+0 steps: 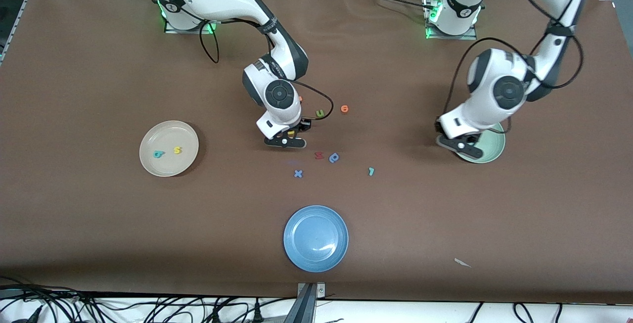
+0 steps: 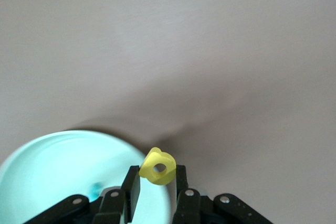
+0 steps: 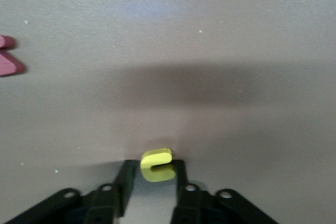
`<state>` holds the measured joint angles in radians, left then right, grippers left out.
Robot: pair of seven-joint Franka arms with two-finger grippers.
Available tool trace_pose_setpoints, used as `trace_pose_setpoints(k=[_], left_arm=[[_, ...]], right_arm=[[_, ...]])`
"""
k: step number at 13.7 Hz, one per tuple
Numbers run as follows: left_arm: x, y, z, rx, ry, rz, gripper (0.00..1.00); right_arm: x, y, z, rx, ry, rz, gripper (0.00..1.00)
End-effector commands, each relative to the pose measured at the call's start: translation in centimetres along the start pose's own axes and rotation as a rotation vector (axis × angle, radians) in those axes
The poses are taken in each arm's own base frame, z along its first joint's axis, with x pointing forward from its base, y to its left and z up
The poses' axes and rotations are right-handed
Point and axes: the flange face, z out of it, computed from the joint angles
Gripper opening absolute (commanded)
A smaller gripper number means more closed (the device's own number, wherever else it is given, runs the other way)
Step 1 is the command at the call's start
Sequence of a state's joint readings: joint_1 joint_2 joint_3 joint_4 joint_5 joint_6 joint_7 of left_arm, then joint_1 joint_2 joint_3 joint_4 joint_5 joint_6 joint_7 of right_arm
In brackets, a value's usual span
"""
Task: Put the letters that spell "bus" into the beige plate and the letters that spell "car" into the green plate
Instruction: 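Place the yellow c in the beige plate while the left gripper places the d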
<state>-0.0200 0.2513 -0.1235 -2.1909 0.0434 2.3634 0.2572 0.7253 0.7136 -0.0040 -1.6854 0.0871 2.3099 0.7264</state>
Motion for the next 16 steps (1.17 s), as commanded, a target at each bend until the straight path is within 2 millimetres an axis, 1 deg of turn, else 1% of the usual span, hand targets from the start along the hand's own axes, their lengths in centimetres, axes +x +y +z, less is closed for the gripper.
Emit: trace_pose_setpoints(k=[1, 2, 3, 4, 5, 6, 7, 8, 9, 10, 11, 12, 13, 14, 15, 16], left_arm=[[-2.4, -3.8, 0.6, 0.012, -0.037, 0.068, 0.13], [-3.4, -4.7, 1.7, 0.004, -0.059, 0.049, 0.14], [-3.8, -4.9, 2.1, 0.001, -0.068, 0.042, 0.15], [-3.9, -4.9, 2.3, -0.003, -0.072, 0.032, 0.16], [-3.9, -4.8, 2.3, -0.005, -0.071, 0.022, 0.26], [-3.9, -4.8, 2.3, -0.006, -0.07, 0.021, 0.46], [-3.9, -4.8, 2.3, -0.009, -0.069, 0.017, 0.59], [-3.9, -4.8, 2.2, -0.009, -0.068, 0.016, 0.71], [-3.9, -4.8, 2.2, -0.009, -0.068, 0.016, 0.75], [-3.9, -4.8, 2.2, -0.009, -0.068, 0.016, 0.76], [-3.8, -4.8, 2.2, -0.008, -0.066, 0.016, 0.76], [-3.6, -4.6, 2.1, -0.007, -0.063, 0.018, 0.75], [-3.1, -3.9, 1.9, -0.011, -0.056, 0.025, 0.75], [-2.0, -1.5, 1.6, -0.044, -0.035, 0.039, 0.76], [-0.5, 1.6, 1.4, -0.092, -0.005, 0.042, 0.75], [0.6, 3.2, 1.9, -0.139, 0.004, -0.004, 0.75]], right_arm=[[-0.1, 0.3, 0.3, 0.012, 0.0, -0.017, 0.26], [-0.1, 0.3, 0.4, 0.01, 0.0, -0.018, 0.22], [-0.1, 0.3, 0.4, 0.01, 0.0, -0.018, 0.17], [0.0, 0.4, 0.3, 0.01, -0.002, -0.016, 0.09], [-0.1, 0.4, 0.1, 0.01, -0.004, -0.01, 0.05], [0.0, 0.2, -0.6, 0.015, 0.001, -0.012, 0.04], [0.3, 0.4, -1.9, 0.017, 0.005, -0.01, 0.04], [0.9, 1.2, -3.3, 0.009, -0.003, -0.001, 0.04], [1.8, 2.5, -5.1, 0.0, -0.005, 0.017, 0.04], [2.5, 3.6, -6.7, -0.009, -0.003, 0.028, 0.04], [3.4, 5.3, -8.4, -0.026, -0.004, 0.038, 0.04], [4.3, 7.3, -9.7, -0.05, -0.017, 0.037, 0.04], [5.3, 9.7, -10.7, -0.078, -0.037, 0.035, 0.04], [6.3, 12.2, -11.8, -0.101, -0.054, 0.028, 0.04], [7.4, 15.1, -12.9, -0.122, -0.073, 0.01, 0.04], [8.5, 18.4, -13.5, -0.145, -0.099, -0.011, 0.04]])
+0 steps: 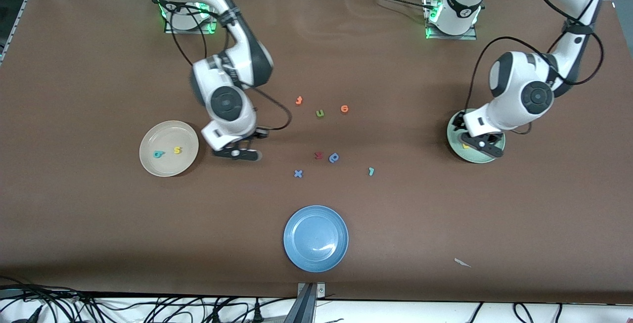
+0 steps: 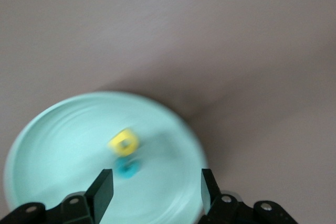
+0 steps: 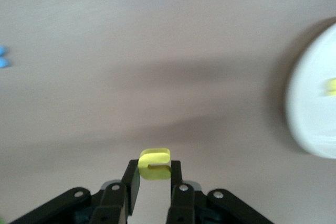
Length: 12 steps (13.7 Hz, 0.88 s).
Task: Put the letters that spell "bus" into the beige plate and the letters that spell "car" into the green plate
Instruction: 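Place the yellow c in the beige plate while the left gripper places the d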
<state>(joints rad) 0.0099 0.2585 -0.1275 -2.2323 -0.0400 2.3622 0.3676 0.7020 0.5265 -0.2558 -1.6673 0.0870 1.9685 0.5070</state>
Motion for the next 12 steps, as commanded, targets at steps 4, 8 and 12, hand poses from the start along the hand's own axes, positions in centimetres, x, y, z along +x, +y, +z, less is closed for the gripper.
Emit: trace_pose_setpoints(k=[4, 8, 12], left_arm=[[7.8, 11.4, 1.6, -0.139, 0.059, -0.119, 0.75], [13.1, 16.3, 3.5, -0.184, 0.074, -0.137, 0.75], [15.9, 17.6, 6.5, -0.181, 0.162, -0.147, 0.74]], right_arm=[[3.9, 16.0, 1.7, -0.067, -0.126, -0.148, 0.04], [3.1, 22.2, 7.5, -0.046, -0.162, -0.188, 0.04], [2.7, 24.6, 9.6, -0.033, -0.114, -0.199, 0.08]])
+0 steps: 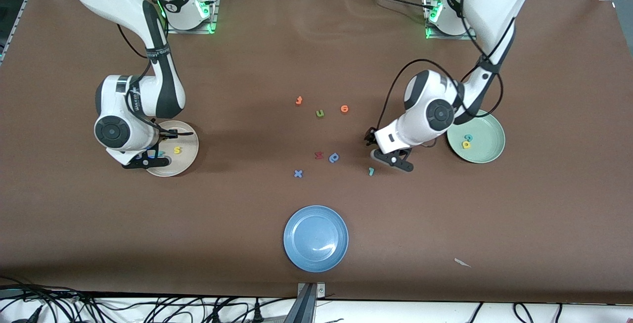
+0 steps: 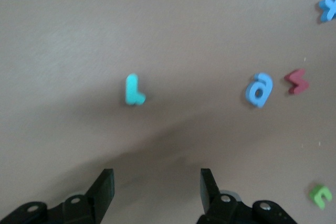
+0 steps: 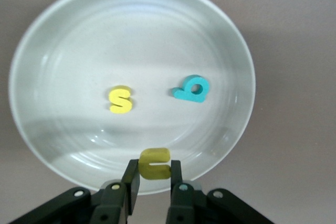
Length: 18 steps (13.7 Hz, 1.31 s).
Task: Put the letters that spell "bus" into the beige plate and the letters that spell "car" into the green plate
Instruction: 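Return the right arm to rest while the left gripper grasps the teal l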
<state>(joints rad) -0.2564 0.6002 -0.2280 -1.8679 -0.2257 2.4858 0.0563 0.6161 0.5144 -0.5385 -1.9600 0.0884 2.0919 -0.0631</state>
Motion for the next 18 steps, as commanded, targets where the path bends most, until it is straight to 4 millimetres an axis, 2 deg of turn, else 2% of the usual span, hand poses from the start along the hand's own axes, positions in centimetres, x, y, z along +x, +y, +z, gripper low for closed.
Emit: trace_pose_setpoints(k=[1, 2, 3, 5, 6, 10, 13, 15, 16, 18], left_arm=[[1.6, -0.6, 2.7, 0.005, 0.048, -0.026, 0.74], [2.0, -0.5, 3.0, 0.009, 0.064, -0.019, 0.73], [2.6, -1.1, 2.7, 0.017, 0.078, -0.024, 0.73], [2.9, -2.6, 3.1, 0.034, 0.079, -0.031, 0.72], [2.9, -2.6, 3.0, 0.034, 0.083, -0.034, 0.71], [4.1, -2.2, 1.7, 0.041, 0.123, -0.03, 0.67], [3.8, 0.1, 2.5, 0.038, 0.115, -0.031, 0.67], [3.7, 0.4, 3.1, 0.041, 0.12, -0.026, 0.67], [3.6, 0.5, 3.6, 0.043, 0.12, -0.022, 0.67], [3.5, 0.6, 4.0, 0.046, 0.123, -0.018, 0.66]], right_arm=[[-0.8, 1.3, -0.4, 0.039, 0.022, -0.011, 0.15], [-0.8, 1.2, -0.6, 0.039, 0.022, -0.012, 0.48], [-0.6, 1.3, -0.7, 0.04, 0.028, -0.002, 0.99], [-0.3, 1.3, -2.0, 0.044, 0.042, -0.003, 1.0], [0.2, 1.3, -3.7, 0.044, 0.051, -0.009, 1.0], [1.1, 2.7, -15.7, 0.05, 0.059, 0.008, 0.99], [0.7, 3.6, -23.0, 0.041, 0.136, 0.01, 0.99], [-0.1, 4.7, -27.3, 0.053, 0.179, 0.026, 0.99], [-0.4, 5.1, -28.7, 0.102, 0.196, 0.051, 0.99], [-0.5, 6.1, -28.9, 0.162, 0.198, 0.105, 0.99]])
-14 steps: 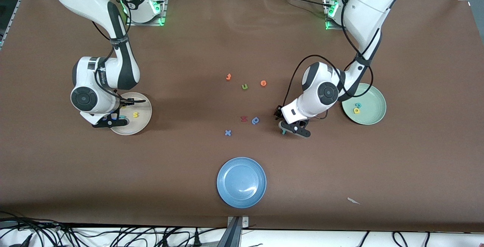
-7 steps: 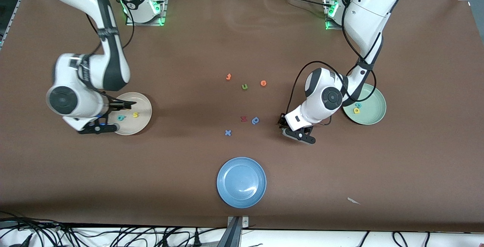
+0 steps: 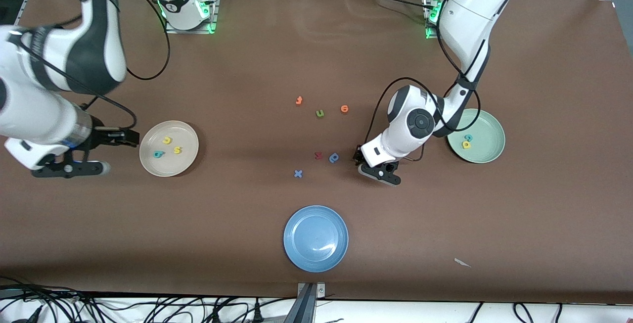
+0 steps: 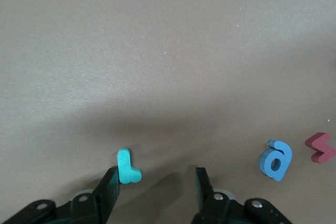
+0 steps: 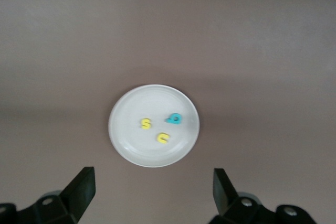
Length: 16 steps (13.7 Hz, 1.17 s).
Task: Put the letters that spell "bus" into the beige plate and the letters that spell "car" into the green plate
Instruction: 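Return the right arm to rest while the left gripper grasps the teal l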
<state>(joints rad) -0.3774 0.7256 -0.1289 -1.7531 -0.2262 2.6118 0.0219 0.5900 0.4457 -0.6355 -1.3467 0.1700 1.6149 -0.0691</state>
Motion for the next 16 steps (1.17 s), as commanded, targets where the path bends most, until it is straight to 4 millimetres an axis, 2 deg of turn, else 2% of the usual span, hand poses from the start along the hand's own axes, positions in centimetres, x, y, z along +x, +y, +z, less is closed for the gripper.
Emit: trace_pose_setpoints(k=[1, 3, 5, 6, 8, 10, 11, 12, 13, 14, 15, 16], left_arm=[[0.4, -0.1, 0.8, 0.0, 0.013, -0.012, 0.66], [0.4, -0.8, 0.8, 0.008, 0.014, -0.017, 0.63], [0.5, -1.1, 0.6, 0.013, 0.017, -0.016, 0.49], [0.6, -1.4, 0.6, 0.017, 0.018, -0.016, 0.46], [0.6, -1.6, 0.6, 0.019, 0.018, -0.018, 0.38], [0.6, -1.6, 0.6, 0.019, 0.018, -0.018, 0.27], [0.6, -1.6, 0.6, 0.019, 0.018, -0.018, 0.23], [0.6, -1.7, 0.6, 0.02, 0.019, -0.019, 0.21], [0.6, -1.7, 0.5, 0.02, 0.019, -0.018, 0.13], [0.6, -1.7, 0.5, 0.02, 0.019, -0.02, 0.12], [0.6, -1.6, 0.4, 0.02, 0.02, -0.02, 0.06], [0.6, -1.6, 0.3, 0.021, 0.02, -0.018, 0.04]], right_arm=[[0.5, 1.2, -0.4, 0.073, -0.004, 0.057, 0.99], [0.5, 0.9, -0.6, 0.085, 0.0, 0.054, 0.99], [0.6, 0.8, -0.4, 0.078, -0.005, 0.059, 0.99], [0.6, 1.6, -0.3, 0.08, -0.008, 0.075, 0.99], [1.0, 1.9, 0.7, 0.105, -0.028, 0.05, 0.99], [0.9, 1.6, 0.4, 0.065, -0.028, 0.002, 0.99], [0.4, 2.1, -0.9, 0.053, -0.01, 0.004, 0.99], [0.3, 2.4, -1.2, 0.048, -0.003, -0.002, 0.99], [0.3, 2.4, -1.3, 0.031, -0.001, -0.018, 0.99], [0.1, 2.9, -1.7, 0.007, 0.007, -0.016, 0.99], [-0.4, 3.5, -2.4, 0.002, 0.02, -0.001, 0.99], [-0.7, 3.4, -1.9, 0.002, 0.013, 0.002, 0.99]])
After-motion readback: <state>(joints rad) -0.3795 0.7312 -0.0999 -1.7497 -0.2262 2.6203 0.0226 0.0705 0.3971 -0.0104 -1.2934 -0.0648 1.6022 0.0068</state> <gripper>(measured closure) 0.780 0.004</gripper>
